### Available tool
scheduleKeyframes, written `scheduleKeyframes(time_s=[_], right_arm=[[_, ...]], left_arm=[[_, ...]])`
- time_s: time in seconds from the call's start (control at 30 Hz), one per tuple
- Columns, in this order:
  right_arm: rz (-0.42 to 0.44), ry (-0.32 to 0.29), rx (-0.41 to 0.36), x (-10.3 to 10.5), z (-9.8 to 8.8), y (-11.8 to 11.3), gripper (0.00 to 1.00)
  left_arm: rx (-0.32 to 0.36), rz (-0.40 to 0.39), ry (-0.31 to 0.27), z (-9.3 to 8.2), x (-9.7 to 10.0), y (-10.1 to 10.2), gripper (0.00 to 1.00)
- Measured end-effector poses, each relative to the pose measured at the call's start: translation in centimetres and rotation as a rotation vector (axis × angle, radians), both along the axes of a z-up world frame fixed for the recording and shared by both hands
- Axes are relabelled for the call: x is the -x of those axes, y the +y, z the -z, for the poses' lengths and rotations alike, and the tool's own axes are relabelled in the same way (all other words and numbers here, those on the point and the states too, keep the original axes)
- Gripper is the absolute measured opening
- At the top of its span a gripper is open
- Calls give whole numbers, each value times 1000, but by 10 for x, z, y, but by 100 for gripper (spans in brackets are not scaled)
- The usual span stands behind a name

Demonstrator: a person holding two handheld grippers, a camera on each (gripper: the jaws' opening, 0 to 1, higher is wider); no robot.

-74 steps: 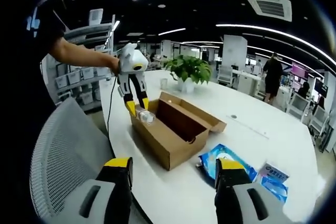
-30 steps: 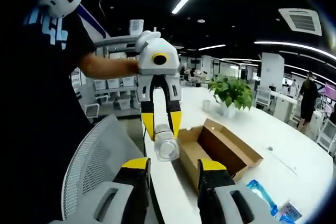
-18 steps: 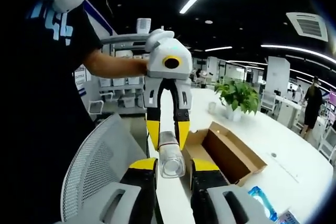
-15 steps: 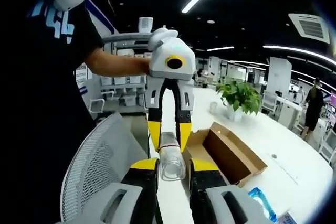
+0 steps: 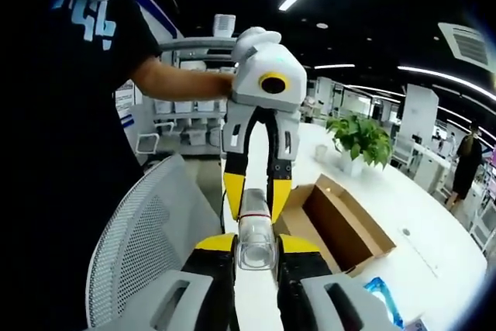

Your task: Operate the shoe box by opening the lid, removing the specified soft item, and placing it in the target area until the item is outside and the box remains undamaged.

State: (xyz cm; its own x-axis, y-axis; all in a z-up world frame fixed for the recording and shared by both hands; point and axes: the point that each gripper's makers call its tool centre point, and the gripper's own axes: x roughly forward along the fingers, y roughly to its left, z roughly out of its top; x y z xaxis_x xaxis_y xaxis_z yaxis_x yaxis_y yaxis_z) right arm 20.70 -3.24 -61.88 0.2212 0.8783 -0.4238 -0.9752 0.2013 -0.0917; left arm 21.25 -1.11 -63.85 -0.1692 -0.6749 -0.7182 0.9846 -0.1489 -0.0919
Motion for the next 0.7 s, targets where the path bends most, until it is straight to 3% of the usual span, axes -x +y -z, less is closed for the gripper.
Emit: scheduleKeyframes(time_s=[0.27, 0.7], right_arm=[[21, -14, -10, -4, -10, -3, 14], [5, 3, 22, -13, -15, -4, 13]], left_arm=[[65, 13, -34, -6, -5, -4, 19], [97, 23, -88, -7, -12, -6, 20]])
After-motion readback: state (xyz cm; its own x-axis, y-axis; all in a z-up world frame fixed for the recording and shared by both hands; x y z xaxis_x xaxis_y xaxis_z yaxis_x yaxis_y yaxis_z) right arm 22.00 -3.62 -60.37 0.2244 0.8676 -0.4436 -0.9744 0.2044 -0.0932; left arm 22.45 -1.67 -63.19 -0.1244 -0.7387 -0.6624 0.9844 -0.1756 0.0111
